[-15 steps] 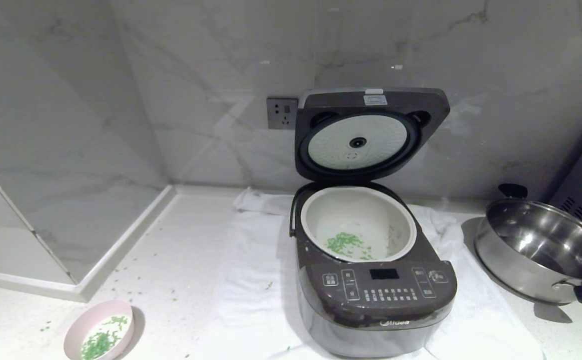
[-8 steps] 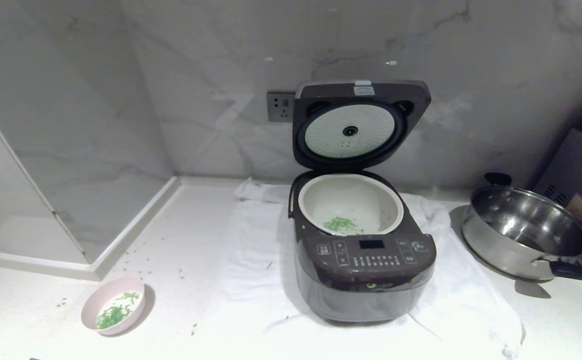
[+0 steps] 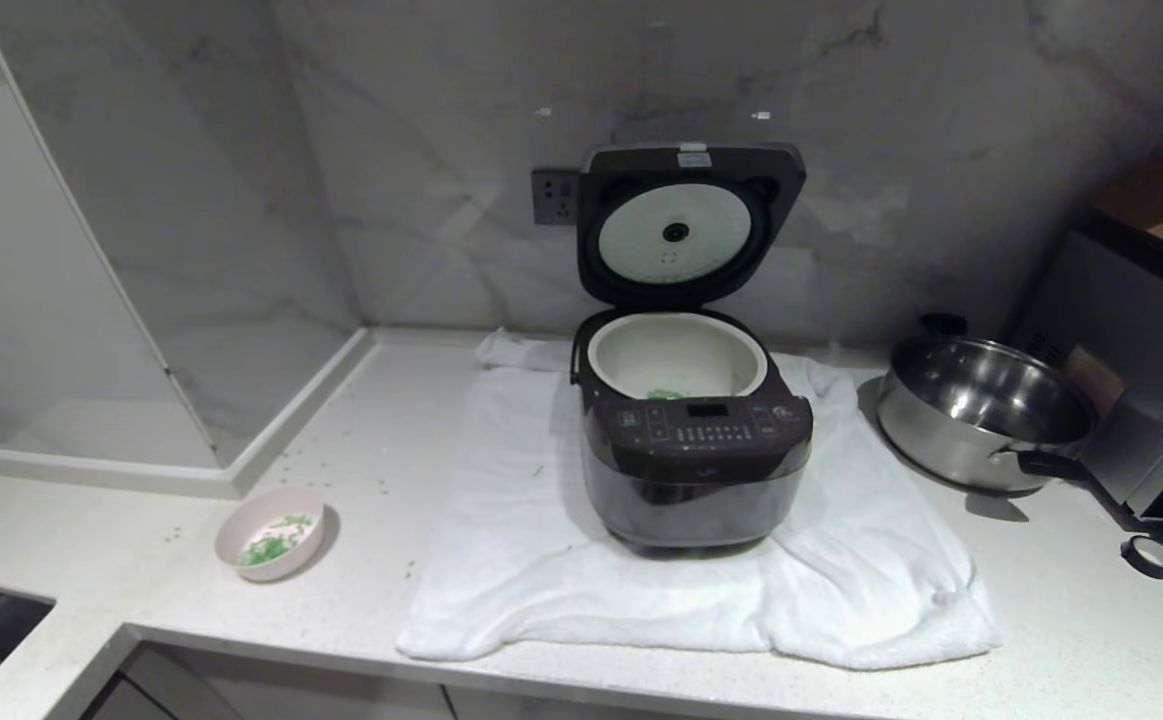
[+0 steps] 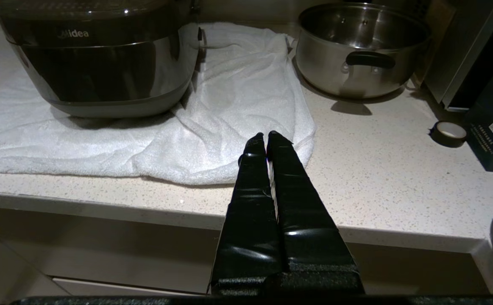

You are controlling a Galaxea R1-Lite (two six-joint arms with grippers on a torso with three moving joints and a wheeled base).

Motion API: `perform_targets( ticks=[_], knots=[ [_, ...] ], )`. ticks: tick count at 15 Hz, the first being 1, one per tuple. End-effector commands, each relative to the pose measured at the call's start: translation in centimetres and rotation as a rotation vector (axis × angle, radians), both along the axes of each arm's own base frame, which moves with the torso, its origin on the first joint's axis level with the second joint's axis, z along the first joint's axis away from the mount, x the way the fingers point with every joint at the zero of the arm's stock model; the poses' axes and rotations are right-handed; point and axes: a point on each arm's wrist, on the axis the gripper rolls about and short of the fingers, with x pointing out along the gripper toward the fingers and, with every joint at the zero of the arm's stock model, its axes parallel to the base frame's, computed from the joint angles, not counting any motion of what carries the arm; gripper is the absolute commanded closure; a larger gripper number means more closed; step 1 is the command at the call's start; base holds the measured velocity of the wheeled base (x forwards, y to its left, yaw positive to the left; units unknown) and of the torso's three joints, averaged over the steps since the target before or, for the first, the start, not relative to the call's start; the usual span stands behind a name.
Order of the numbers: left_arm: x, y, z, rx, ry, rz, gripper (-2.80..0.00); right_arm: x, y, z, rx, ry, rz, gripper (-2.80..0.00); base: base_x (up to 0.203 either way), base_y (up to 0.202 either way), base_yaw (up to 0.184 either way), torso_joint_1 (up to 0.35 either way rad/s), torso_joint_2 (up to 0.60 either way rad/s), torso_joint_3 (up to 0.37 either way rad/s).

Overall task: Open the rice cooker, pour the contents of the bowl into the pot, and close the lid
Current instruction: Turn on the tap

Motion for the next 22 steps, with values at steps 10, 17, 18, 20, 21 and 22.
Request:
perform_targets(
  ticks=[10,17,18,20,21,22],
  knots=[
    [-0.01,0.0,0.0,-0.001,-0.002,0.001,0.0,0.0,0.0,-0.02,0.0,0.0,0.0,0.0,-0.002,-0.003,0.068,0.002,0.0,0.0],
    [-0.01,0.01,0.0,-0.001,-0.002,0.0,0.0,0.0,0.0,-0.02,0.0,0.0,0.0,0.0,0.001,-0.009,0.178,0.006,0.0,0.003],
    [-0.01,0.01,0.0,-0.001,-0.002,0.0,0.0,0.0,0.0,-0.02,0.0,0.0,0.0,0.0,0.0,-0.003,0.179,0.005,0.0,0.007],
    [-0.01,0.01,0.0,0.0,-0.002,0.0,0.0,0.01,0.0,-0.02,0.0,0.002,0.0,0.0,0.0,-0.008,0.177,0.0,0.0,0.001],
    [-0.01,0.01,0.0,0.0,-0.002,0.0,0.0,0.01,0.0,-0.02,0.0,0.002,0.0,0.0,-0.001,-0.005,0.154,0.001,0.0,-0.001],
    [-0.01,0.01,0.0,0.0,-0.002,0.0,0.0,0.0,0.0,-0.02,0.0,0.0,0.0,0.0,0.001,0.002,0.126,0.009,0.0,0.001]
  ],
)
